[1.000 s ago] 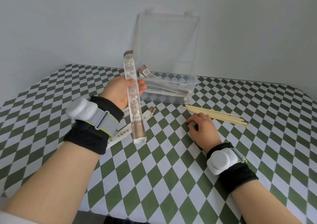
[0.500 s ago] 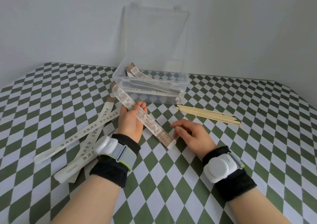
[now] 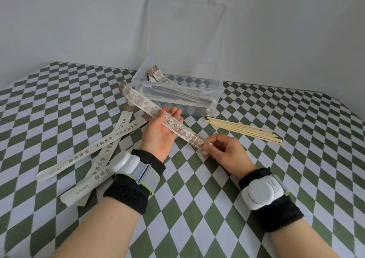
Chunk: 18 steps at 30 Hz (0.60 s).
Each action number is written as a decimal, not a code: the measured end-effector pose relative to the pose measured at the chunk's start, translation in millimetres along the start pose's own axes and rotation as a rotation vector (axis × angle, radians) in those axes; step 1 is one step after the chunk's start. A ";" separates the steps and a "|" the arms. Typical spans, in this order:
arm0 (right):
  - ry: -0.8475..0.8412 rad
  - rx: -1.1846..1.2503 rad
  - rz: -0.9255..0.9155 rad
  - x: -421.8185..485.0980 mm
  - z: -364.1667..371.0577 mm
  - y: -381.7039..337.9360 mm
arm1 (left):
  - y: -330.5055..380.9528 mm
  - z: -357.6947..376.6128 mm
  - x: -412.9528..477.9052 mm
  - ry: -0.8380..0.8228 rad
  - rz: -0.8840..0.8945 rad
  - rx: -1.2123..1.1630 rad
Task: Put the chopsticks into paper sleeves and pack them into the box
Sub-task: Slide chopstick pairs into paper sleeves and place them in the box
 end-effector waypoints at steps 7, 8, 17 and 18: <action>-0.022 0.064 0.014 2.0 -2.7 1.1 | -13.9 10.1 -4.1 -0.062 -0.085 0.092; -0.027 0.067 0.012 1.9 -2.9 1.0 | -14.1 11.0 -3.6 -0.057 -0.075 0.085; -0.041 0.125 0.007 2.2 -3.7 -0.2 | -13.4 10.5 -1.2 0.008 -0.029 -0.028; -0.039 0.142 0.015 2.0 -4.1 -0.2 | -14.1 10.7 -1.1 0.019 -0.028 -0.042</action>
Point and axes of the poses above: each hand's wrist, its own x-axis towards the middle knuckle, its own z-axis out of the palm, y = z × x, the point moved 3 cm from there along x, towards the middle knuckle, and after that the axes turned 3 degrees about z, right-handed, at the moved point
